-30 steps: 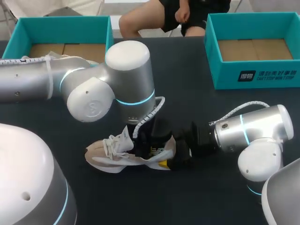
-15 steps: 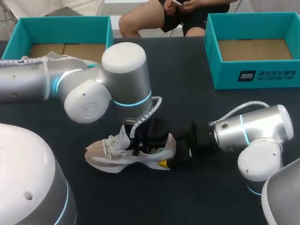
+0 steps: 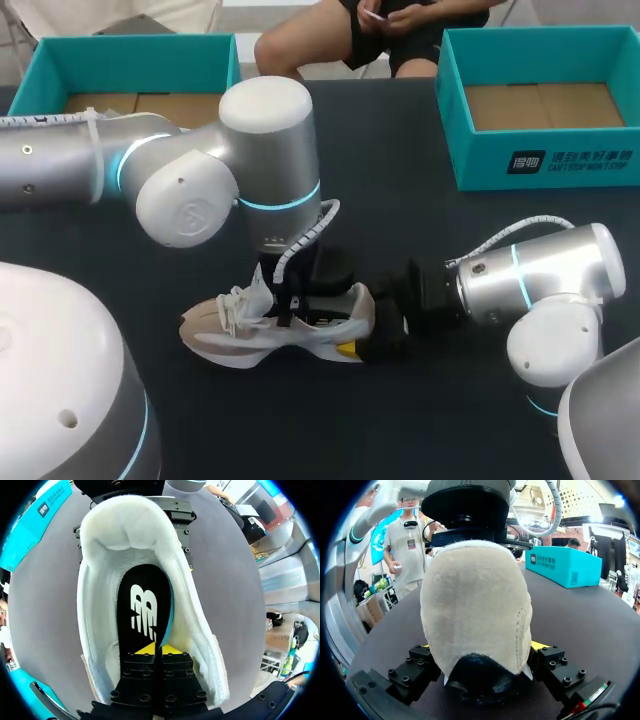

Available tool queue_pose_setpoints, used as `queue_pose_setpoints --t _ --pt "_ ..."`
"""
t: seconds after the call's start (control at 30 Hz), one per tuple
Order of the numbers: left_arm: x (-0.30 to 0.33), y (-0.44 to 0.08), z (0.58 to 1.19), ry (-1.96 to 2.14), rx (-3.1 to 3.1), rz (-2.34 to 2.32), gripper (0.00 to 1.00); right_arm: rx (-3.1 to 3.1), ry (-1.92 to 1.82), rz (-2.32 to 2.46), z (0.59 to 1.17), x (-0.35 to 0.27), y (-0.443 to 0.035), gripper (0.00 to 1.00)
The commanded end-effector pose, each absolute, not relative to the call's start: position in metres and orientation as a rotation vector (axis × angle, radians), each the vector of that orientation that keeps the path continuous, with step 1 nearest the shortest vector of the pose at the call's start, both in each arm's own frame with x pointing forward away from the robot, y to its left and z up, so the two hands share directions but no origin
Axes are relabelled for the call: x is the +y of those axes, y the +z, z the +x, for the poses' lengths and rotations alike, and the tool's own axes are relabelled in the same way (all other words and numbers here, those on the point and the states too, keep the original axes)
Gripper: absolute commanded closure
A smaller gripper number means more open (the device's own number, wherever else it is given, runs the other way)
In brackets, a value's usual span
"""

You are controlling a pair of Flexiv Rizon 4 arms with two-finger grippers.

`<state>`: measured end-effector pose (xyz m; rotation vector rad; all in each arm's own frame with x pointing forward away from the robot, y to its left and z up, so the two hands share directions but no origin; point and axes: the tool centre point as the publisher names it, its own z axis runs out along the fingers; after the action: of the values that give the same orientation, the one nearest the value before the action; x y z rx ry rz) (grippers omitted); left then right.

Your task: Take the shoe out of the shoebox, open the shoe tongue, remove and reinsert the insole, then place the shoe into the shoebox

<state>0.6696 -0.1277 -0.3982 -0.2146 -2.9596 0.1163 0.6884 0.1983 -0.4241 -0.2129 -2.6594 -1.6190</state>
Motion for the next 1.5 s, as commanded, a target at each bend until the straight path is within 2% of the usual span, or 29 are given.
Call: queue_pose_setpoints --t 0.03,0.63,1.33,1.5 --pt "-0.110 -0.381 0.672 0.153 -2.946 -0.207 1.00 -2.664 -1.612 -0.217 0.689 0.201 -0.428 1.00" --pt "-0.097 -0.342 0.680 0.314 -2.879 -0.136 1.00 -2.664 -1.612 -0.217 0.689 0.201 -0.428 1.00" --pt "-0.149 -0.289 0.673 0.432 -2.878 -0.324 1.00 -2.664 -1.612 -0.217 0.689 0.201 -0.428 1.00" --pt "-0.157 -0.294 0.677 0.436 -2.878 -0.385 1.00 -2.664 -1.612 -0.217 0.689 0.201 -0.428 1.00"
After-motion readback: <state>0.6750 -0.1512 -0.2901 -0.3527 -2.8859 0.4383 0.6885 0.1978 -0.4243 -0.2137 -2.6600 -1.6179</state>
